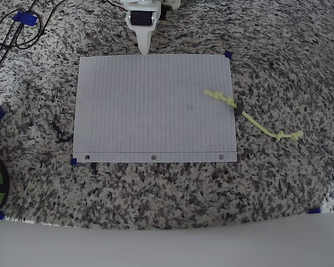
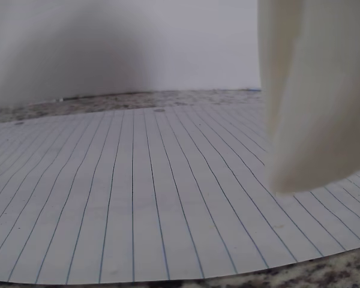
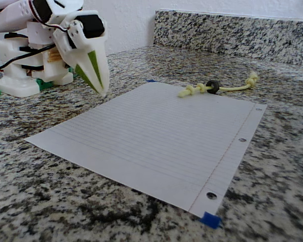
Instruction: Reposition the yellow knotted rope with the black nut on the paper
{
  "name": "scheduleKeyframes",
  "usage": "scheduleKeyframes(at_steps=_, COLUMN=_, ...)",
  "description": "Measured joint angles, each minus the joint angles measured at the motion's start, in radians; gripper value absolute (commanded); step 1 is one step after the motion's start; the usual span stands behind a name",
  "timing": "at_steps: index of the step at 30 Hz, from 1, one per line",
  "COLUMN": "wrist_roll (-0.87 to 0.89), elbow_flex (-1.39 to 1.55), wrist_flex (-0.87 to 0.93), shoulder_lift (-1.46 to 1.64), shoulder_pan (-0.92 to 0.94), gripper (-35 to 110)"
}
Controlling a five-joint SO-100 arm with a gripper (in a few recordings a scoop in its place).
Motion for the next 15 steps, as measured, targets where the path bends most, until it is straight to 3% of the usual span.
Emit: scheduleKeyframes(at_steps=15, wrist_roll=0.000, elbow_flex=-0.152, wrist_flex=-0.242, shoulder_lift=-0.044, shoulder_pan=-0.041, gripper=0)
